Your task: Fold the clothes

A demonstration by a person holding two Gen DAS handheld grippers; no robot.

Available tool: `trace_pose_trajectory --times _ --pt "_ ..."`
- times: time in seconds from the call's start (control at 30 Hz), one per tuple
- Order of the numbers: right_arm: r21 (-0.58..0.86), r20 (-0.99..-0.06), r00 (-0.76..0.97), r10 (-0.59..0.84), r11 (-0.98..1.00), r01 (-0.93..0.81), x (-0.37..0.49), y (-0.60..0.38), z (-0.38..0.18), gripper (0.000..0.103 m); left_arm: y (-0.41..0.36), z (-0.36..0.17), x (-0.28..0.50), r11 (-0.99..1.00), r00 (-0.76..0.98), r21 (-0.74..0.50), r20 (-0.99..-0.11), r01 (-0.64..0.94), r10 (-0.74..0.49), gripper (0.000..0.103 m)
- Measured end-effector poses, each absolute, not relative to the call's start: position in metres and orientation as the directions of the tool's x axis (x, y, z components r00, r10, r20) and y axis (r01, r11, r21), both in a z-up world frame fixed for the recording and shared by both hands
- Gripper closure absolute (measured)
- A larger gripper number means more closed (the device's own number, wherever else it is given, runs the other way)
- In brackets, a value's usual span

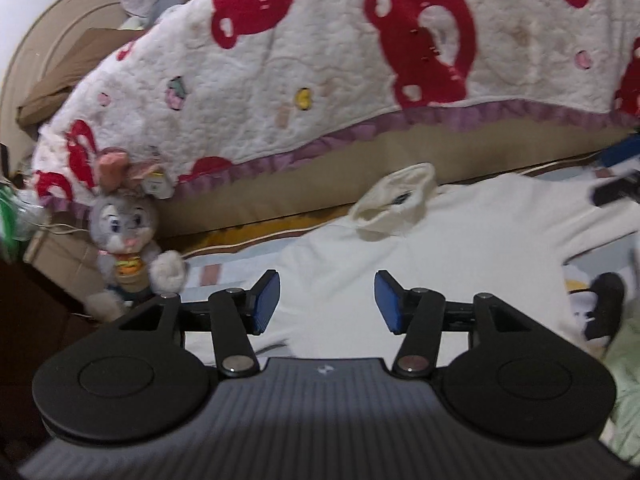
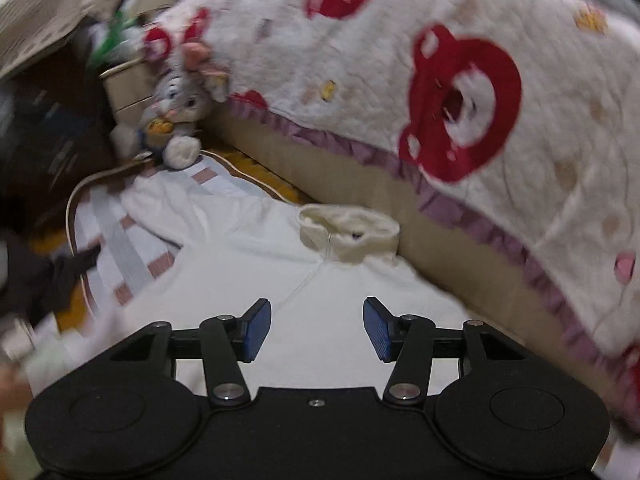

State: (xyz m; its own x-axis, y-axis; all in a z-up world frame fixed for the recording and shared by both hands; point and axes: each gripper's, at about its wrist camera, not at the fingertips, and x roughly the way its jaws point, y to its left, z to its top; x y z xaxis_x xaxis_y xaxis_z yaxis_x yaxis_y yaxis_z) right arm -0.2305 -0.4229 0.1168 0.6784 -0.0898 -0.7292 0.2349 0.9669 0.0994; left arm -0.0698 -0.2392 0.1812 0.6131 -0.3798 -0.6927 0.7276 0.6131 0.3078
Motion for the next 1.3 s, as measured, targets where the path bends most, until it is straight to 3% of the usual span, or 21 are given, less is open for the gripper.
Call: trace_pose_trajectory --times 0.1,0.2,0.43,0.53,0.63,0.7,0.73,0.77,0.83,0.9,0.97,1.03,1.1,1.23,1.3 --pt "0.189 -0.723 0.686 -0.078 0.933 0.306 -0.224 -0.418 0.120 0.046 -0.239 0.167 -0.061 0.636 0.576 0.219 -0.694 0.740 -0.432 0.050" --pt "0.133 -0.735 0.666 -0.128 0.936 0.326 -0.206 -0.402 0.131 0.046 -0.248 0.145 -0.040 0.670 0.561 0.156 -0.699 0.726 -0.444 0.050" --pt "-0.112 -0.697 0.694 -0.180 0.983 0.143 -0.149 -0.374 0.131 0.046 -0.260 0.104 -0.024 0.659 0.697 0.343 -0.596 0.669 -0.398 0.051" --pt "-0.177 -0.726 0.664 -0.181 0.981 0.074 -0.136 -0.377 0.110 0.047 -0.248 0.094 -0.025 0.719 0.722 0.303 -0.574 0.626 -0.387 0.051" --pt "-0.112 -0.708 0.683 -0.180 0.983 0.144 -0.119 -0.399 0.081 0.047 -0.237 0.086 -0.027 0.771 0.728 0.235 -0.566 0.593 -0.388 0.050" --pt "-0.030 -0.755 0.630 -0.181 0.969 0.244 -0.103 -0.416 0.059 0.047 -0.235 0.081 -0.030 0.785 0.744 0.233 -0.549 0.574 -0.381 0.050" --pt "0.002 -0.786 0.597 -0.162 0.964 0.265 -0.095 -0.422 0.049 0.054 -0.236 0.078 -0.029 0.793 0.755 0.236 -0.538 0.561 -0.374 0.050" --pt "0.035 -0.796 0.591 -0.130 0.965 0.259 -0.090 -0.425 0.043 0.076 -0.237 0.075 -0.027 0.802 0.757 0.226 -0.539 0.553 -0.370 0.050" --pt "0.161 -0.778 0.627 -0.036 0.954 0.254 -0.086 -0.438 0.028 0.093 -0.241 0.068 -0.020 0.814 0.712 0.166 -0.600 0.556 -0.364 0.050" --pt "0.278 -0.726 0.688 0.004 0.916 0.288 -0.091 -0.452 0.005 0.092 -0.247 0.065 -0.020 0.792 0.689 0.166 -0.616 0.588 -0.383 0.050" --pt "0.219 -0.753 0.656 -0.046 0.923 0.316 -0.086 -0.459 -0.016 0.091 -0.261 0.060 -0.023 0.758 0.726 0.229 -0.544 0.610 -0.420 0.048" --pt "0.146 -0.733 0.672 -0.106 0.940 0.308 -0.087 -0.462 -0.024 0.087 -0.275 0.043 -0.014 0.758 0.732 0.207 -0.503 0.619 -0.460 0.044" --pt "0.142 -0.687 0.720 -0.103 0.952 0.271 -0.090 -0.467 -0.028 0.084 -0.287 0.015 0.001 0.783 0.700 0.128 -0.553 0.608 -0.452 0.044" --pt "0.165 -0.579 0.812 -0.076 0.964 0.207 -0.088 -0.474 -0.047 0.084 -0.301 -0.036 0.008 0.708 0.612 0.110 -0.606 0.698 -0.509 0.044" --pt "0.102 -0.568 0.820 -0.069 0.983 0.154 -0.074 -0.469 -0.063 0.083 -0.306 -0.058 0.014 0.682 0.588 0.116 -0.621 0.722 -0.518 0.044"
